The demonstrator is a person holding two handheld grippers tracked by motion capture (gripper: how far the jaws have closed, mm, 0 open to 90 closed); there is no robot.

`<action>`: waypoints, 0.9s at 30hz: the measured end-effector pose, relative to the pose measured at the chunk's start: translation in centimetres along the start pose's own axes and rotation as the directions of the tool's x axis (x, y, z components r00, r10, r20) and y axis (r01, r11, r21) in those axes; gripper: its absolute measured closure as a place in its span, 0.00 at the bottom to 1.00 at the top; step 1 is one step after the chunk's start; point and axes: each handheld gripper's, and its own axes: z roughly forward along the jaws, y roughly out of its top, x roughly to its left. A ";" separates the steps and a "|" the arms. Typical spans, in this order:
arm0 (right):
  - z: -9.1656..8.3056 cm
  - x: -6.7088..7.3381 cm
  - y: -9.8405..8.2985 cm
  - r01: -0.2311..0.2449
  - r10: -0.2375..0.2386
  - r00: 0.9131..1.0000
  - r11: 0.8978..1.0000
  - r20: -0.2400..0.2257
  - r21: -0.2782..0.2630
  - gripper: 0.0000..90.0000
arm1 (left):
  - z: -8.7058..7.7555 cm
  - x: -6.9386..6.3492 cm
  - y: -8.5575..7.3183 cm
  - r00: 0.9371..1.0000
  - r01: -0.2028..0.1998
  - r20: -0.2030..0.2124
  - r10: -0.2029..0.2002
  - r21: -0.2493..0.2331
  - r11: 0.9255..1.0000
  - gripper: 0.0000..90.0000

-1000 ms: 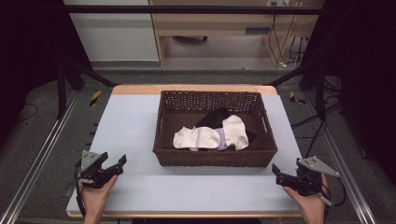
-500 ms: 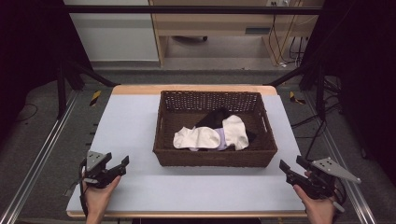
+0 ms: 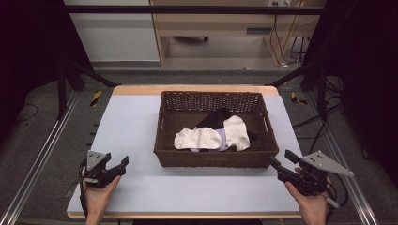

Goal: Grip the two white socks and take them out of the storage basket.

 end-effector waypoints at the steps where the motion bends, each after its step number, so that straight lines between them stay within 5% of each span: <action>1: 0.1 0.1 0.2 -0.006 0.006 1.000 1.000 -0.007 -0.007 0.47 | 0.0 0.1 0.0 1.000 0.005 0.001 -0.005 -0.001 1.000 0.32; 16: 3.0 1.9 4.0 0.025 -0.026 0.999 1.000 -0.043 -0.013 0.51 | 0.0 0.4 0.1 1.000 0.012 -0.008 -0.012 -0.007 1.000 0.32; 27: 6.8 2.6 6.0 0.044 -0.044 0.998 0.999 -0.034 0.008 0.40 | 0.1 0.3 0.1 1.000 -0.002 -0.014 0.002 -0.010 1.000 0.32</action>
